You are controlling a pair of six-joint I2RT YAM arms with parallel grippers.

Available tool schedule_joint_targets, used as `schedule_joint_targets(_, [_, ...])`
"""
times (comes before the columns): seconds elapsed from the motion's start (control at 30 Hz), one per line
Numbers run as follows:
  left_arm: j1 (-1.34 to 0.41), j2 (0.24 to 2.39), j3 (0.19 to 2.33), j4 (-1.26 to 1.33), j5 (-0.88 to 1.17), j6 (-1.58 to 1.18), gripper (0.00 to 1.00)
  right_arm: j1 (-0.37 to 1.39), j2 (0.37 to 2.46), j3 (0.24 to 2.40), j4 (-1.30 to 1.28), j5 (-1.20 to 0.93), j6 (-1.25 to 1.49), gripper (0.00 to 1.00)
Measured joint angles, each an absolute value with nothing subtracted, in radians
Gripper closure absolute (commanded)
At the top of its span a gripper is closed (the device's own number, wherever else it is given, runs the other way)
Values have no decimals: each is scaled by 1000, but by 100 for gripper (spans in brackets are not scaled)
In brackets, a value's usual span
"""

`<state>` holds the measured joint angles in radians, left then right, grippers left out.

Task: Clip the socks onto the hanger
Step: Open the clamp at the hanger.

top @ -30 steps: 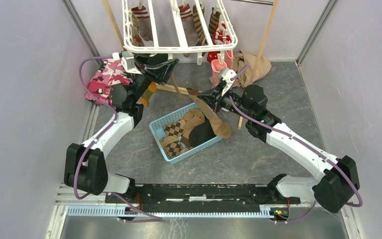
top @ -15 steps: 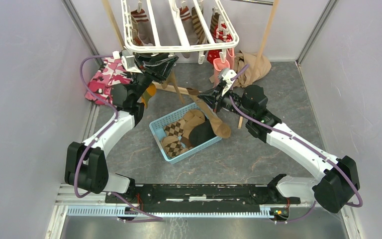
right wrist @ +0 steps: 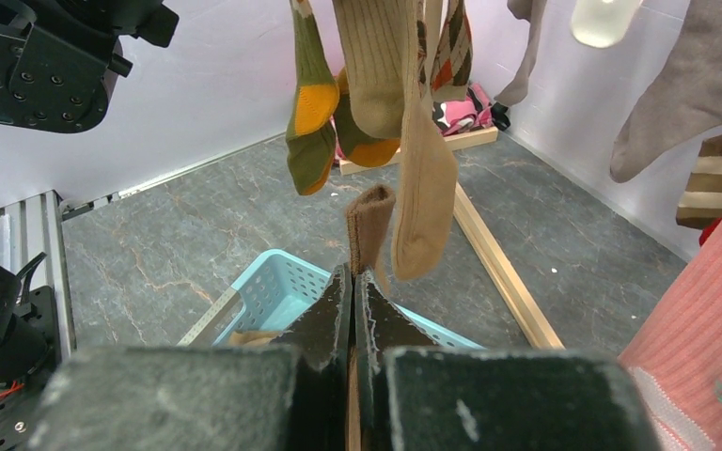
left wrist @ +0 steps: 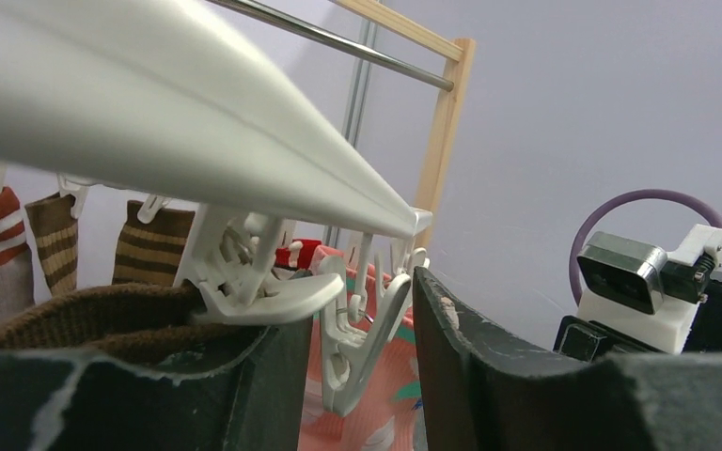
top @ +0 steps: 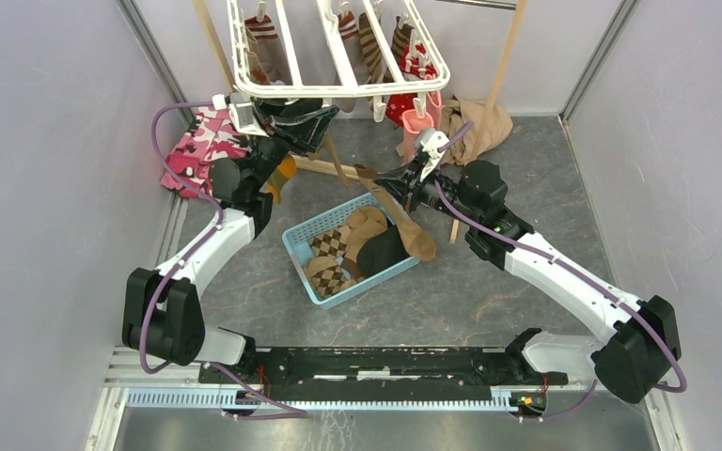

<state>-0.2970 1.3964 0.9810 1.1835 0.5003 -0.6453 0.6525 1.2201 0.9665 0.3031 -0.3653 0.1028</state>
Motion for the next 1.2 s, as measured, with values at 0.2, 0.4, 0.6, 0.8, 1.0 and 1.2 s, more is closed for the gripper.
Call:
schedule_joint_targets(0.2, [-299,1397,992,1184,501,-647,51,653,1218,966,302,-365,103,100])
schedule_joint_targets(0.4, [-301,1403,1001,1184,503,-650,70,653,1218,966,302,-365,102,100])
schedule_joint_targets(0.6, [-302,1404,1002,1184,505,-655,91,653,1218,966,302,-365,100,100])
schedule_joint_targets(0.8, [-303,1404,1013,1176,505,-668,95,653,1216,966,301,-366,100,100])
schedule_joint_targets(1.0, [-305,1404,1022,1160,503,-705,98,653,1215,988,297,-394,118,100])
schedule_joint_targets(1.2, [-305,1386,1022,1092,489,-746,98,657,1252,1073,351,-446,205,100])
